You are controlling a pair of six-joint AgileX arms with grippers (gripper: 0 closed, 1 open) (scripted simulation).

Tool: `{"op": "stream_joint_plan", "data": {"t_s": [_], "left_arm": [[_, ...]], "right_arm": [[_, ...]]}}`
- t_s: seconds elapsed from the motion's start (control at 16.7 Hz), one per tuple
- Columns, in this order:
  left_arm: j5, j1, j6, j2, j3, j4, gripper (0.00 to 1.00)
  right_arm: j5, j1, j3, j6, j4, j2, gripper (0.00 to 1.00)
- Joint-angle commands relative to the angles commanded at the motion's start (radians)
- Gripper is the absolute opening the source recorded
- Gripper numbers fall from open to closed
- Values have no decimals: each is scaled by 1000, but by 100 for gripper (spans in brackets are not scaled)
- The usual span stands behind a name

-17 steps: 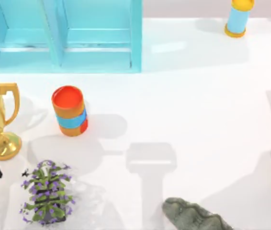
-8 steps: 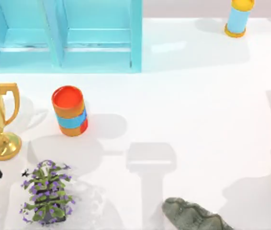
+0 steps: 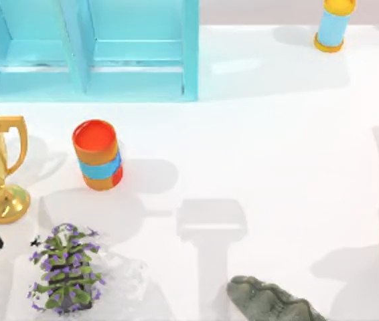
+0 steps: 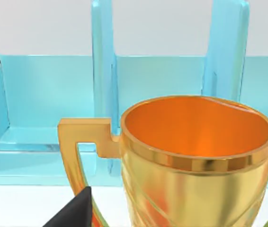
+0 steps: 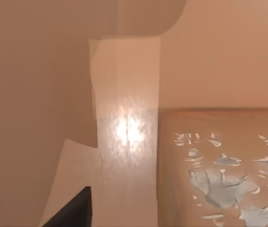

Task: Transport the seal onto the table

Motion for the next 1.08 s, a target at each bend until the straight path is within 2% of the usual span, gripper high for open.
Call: {"op": "stream_joint_plan", "data": {"t_s": [0.06,0.84,1.08], "left_arm": [[0,0,0,0,0,0,100],[0,0,0,0,0,0,100],[0,0,0,0,0,0,100]], "right_arm": [[0,0,0,0,0,0,100],[0,0,0,0,0,0,2],[0,0,0,0,0,0,0]]}}
